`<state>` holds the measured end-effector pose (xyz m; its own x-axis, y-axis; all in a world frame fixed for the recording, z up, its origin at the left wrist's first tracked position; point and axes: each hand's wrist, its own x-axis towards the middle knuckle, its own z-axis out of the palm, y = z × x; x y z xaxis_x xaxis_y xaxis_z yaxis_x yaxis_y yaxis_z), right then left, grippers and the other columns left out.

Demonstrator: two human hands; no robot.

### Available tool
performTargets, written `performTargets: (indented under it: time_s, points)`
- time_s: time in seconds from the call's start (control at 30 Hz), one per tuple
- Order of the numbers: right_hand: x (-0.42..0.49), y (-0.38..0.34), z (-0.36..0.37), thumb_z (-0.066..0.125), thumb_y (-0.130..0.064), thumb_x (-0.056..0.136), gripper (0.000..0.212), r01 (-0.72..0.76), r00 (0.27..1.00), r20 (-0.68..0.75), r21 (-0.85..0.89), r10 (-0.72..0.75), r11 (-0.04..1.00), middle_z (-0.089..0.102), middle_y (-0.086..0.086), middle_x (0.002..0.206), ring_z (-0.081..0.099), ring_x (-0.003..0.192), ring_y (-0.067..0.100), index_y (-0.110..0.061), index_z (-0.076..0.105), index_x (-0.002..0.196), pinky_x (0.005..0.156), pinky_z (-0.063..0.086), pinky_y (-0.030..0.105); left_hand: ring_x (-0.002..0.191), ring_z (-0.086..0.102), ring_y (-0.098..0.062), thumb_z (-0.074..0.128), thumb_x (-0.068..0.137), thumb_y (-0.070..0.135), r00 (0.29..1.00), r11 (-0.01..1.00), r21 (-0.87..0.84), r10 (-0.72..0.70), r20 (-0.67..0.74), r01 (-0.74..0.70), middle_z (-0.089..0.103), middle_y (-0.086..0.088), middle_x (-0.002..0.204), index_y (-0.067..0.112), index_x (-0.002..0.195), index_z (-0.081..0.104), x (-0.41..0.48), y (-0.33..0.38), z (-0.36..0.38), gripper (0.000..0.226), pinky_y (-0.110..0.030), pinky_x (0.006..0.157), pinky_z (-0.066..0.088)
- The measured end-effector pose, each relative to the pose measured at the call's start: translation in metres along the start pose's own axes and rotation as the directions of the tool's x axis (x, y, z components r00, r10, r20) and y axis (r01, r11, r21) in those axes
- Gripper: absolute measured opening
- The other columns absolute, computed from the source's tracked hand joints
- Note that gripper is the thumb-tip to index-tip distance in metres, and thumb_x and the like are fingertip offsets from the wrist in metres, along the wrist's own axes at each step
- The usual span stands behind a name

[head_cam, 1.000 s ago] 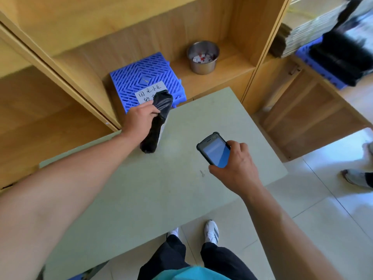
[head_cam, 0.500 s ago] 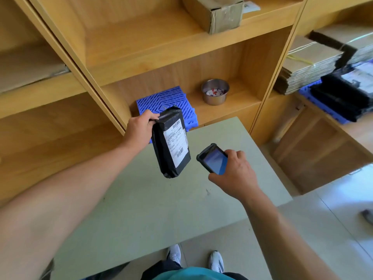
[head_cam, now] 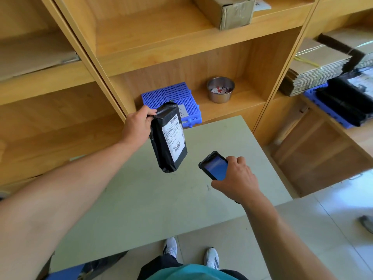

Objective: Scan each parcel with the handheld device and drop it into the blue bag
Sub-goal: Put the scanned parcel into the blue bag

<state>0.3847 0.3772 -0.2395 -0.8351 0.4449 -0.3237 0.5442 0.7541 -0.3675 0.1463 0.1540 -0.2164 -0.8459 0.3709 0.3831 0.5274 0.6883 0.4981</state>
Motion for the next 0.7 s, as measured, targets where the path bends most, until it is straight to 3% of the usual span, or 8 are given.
performTargets:
  time_s: [0.17,0.3,0.4,0.57,0.7]
  points:
    - [0.003,-0.020,0.005,0.075,-0.050,0.069,0.075,0.081,0.997,-0.014,0.027,-0.081,0.996,0.040,-0.001,0.110,0.053,0.096,0.025,-0.019,0.043,0.129,0.081,0.053,0.043,0.103,0.072,-0.032,0.064,0.095,-0.001,0.998,0.998,0.017,-0.057,-0.034,0.058,0.076,-0.008,0.116,0.005,0.108,0.071,-0.028,-0.020,-0.021,0.016,-0.034,0.087,0.057]
    - [0.004,-0.052,0.017,0.074,-0.050,0.071,0.078,0.174,0.985,0.013,0.035,-0.175,0.984,0.036,-0.003,0.110,0.053,0.098,0.026,-0.019,0.042,0.135,0.082,0.054,0.043,0.103,0.071,-0.031,0.062,0.095,0.001,0.978,0.980,0.053,-0.184,-0.096,0.190,0.076,-0.006,0.118,0.008,0.109,0.070,-0.070,-0.049,-0.052,0.018,-0.035,0.085,0.057]
    - [-0.001,-0.086,0.031,0.074,-0.049,0.071,0.080,0.258,0.964,0.061,0.030,-0.260,0.966,0.038,-0.002,0.114,0.054,0.102,0.027,-0.020,0.041,0.138,0.084,0.054,0.043,0.098,0.070,-0.033,0.061,0.097,0.005,0.940,0.943,0.086,-0.306,-0.153,0.321,0.076,-0.007,0.114,0.013,0.112,0.069,-0.111,-0.078,-0.087,0.019,-0.040,0.080,0.057]
    - [-0.020,-0.154,0.059,0.074,-0.048,0.069,0.081,0.398,0.910,0.121,0.016,-0.397,0.917,0.036,-0.004,0.111,0.054,0.100,0.027,-0.020,0.040,0.137,0.080,0.057,0.046,0.100,0.070,-0.034,0.059,0.099,0.006,0.867,0.871,0.144,-0.423,-0.265,0.469,0.076,-0.005,0.116,0.012,0.114,0.069,-0.184,-0.124,-0.155,0.018,-0.035,0.080,0.051]
    - [-0.048,-0.214,0.089,0.074,-0.049,0.067,0.081,0.502,0.854,0.152,0.005,-0.497,0.865,0.037,-0.003,0.109,0.054,0.095,0.026,-0.021,0.041,0.135,0.075,0.059,0.047,0.104,0.067,-0.035,0.057,0.101,0.009,0.783,0.786,0.177,-0.511,-0.354,0.593,0.075,-0.008,0.112,0.010,0.118,0.069,-0.245,-0.162,-0.213,0.020,-0.042,0.091,0.052]
